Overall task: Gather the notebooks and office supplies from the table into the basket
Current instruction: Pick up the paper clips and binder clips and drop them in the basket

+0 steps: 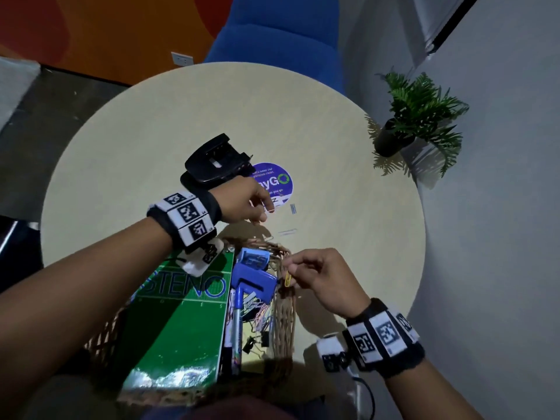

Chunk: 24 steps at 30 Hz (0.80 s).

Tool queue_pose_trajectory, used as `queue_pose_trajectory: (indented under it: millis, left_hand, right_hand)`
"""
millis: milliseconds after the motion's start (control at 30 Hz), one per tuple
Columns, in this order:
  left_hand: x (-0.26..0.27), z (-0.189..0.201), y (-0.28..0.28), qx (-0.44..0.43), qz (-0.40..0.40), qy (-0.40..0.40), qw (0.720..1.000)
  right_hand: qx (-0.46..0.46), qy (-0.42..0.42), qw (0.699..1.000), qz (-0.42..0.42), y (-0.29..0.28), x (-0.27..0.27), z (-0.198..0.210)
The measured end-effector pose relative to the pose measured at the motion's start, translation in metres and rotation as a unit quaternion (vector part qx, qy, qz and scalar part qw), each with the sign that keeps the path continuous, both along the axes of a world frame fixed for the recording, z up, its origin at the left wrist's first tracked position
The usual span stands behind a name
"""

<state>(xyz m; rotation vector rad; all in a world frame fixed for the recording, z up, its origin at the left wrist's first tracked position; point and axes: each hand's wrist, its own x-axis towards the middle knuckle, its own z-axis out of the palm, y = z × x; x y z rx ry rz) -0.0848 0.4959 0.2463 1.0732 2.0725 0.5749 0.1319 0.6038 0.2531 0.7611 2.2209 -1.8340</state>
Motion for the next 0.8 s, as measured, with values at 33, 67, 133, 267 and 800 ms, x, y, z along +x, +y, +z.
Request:
queue_pose_trajectory:
  millis: [33,67,133,267,800]
  left_hand:
    - [0.007,0.0,-0.01,0.007,0.002,0.001,1.0]
    - [0.013,-0.001,-0.02,0.013,0.0,0.003,1.0]
    - [0.027,0.003,-0.036,0.019,-0.011,-0.01,1.0]
    - [0.057,0.006,-0.059,0.012,-0.057,-0.031,0.998]
    - [0.013,0.033,-0.009,-0.005,-0.079,0.168,0.983]
  right_hand:
    - [-0.001,-0.007,1.0,0.027,-0.01,0.008,0.003]
    - [0.002,-0.017,0.998,0.056,-0.019,0.016,0.004]
    - [0.04,-0.034,0.993,0.104,-0.031,0.025,0.003]
    - [0.148,-0.013,0.986,0.07,-0.027,0.028,-0.004]
    - [0.21,-0.026,0.973,-0.096,0.04,0.0,-0.05]
